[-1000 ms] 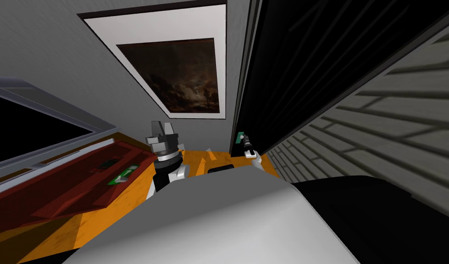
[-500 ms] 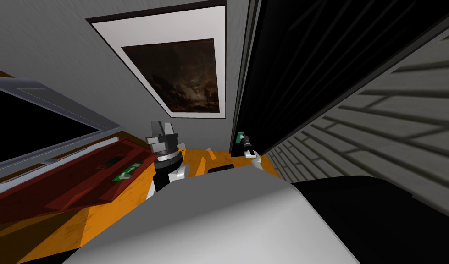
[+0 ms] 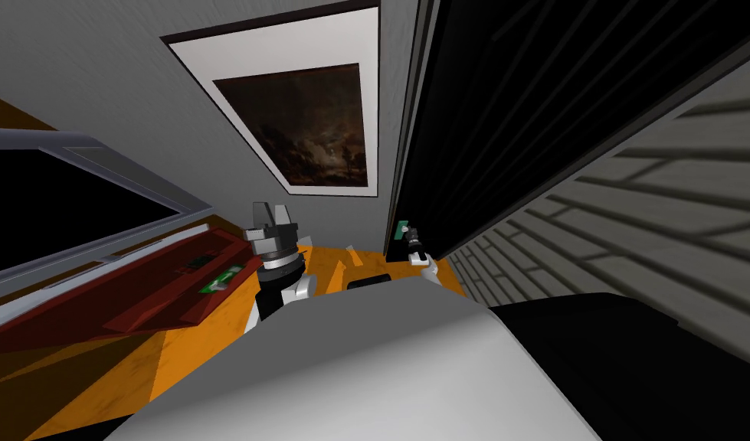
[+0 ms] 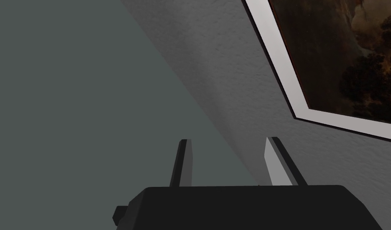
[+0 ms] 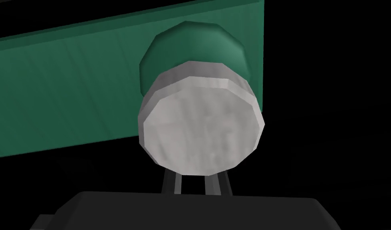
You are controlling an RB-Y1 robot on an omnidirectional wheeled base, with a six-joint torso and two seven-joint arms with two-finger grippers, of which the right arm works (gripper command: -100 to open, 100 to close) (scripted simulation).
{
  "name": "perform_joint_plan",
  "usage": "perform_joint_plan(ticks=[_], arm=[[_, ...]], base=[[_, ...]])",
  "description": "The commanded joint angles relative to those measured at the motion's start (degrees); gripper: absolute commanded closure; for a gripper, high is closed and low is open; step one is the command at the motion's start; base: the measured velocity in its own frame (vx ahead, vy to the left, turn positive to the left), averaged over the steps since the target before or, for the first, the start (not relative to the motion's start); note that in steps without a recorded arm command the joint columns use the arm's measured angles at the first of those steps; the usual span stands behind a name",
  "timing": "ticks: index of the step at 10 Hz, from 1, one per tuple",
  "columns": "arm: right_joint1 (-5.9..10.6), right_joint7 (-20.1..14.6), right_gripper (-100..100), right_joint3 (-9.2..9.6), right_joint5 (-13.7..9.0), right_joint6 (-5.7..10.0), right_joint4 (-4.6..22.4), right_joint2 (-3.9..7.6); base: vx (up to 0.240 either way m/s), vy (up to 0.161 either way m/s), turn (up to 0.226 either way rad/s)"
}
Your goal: Pull the door open
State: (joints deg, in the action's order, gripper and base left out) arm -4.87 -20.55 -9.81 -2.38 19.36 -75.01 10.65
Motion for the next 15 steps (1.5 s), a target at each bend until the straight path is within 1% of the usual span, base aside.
perform_joint_plan(ticks=[1,2,3,4,6,8,9,11,12,14,15], arm=[[0.14,-2.86,100,1.65,-1.28,0.21,-0.79,-1.03],[0.14,-2.95,100,1.65,-1.28,0.21,-0.79,-1.03],[-0.23,-5.33,100,1.97,-2.62,0.11,-1.18,-0.95],[-1.06,-6.04,-100,0.75,-3.77,-0.27,-1.17,-0.45],[-1.70,-8.76,-100,1.07,-5.67,-0.35,-1.98,-0.62],[-2.51,-12.16,-100,1.47,-8.07,-0.46,-2.98,-0.92],[-2.51,-12.46,-100,1.47,-8.07,-0.46,-2.98,-0.92],[-3.46,-16.16,-100,1.96,-10.85,-0.59,-4.13,-1.37],[-3.46,-16.88,-100,1.96,-10.85,-0.59,-4.13,-1.37],[-4.49,-20.55,-100,2.52,-13.89,-0.72,-5.39,-2.03],[-4.49,-21.56,-100,2.52,-13.89,-0.72,-5.39,-2.03]], base=[[-0.036,-0.029,0.049],[-0.037,-0.017,0.045],[-0.029,-0.018,0.056],[-0.041,-0.048,0.019],[-0.074,-0.015,0.086],[-0.088,0.024,0.094],[-0.061,-0.001,0.026],[-0.070,-0.019,0.078],[-0.055,-0.032,0.027],[-0.066,-0.026,0.078],[-0.054,-0.024,0.031]])
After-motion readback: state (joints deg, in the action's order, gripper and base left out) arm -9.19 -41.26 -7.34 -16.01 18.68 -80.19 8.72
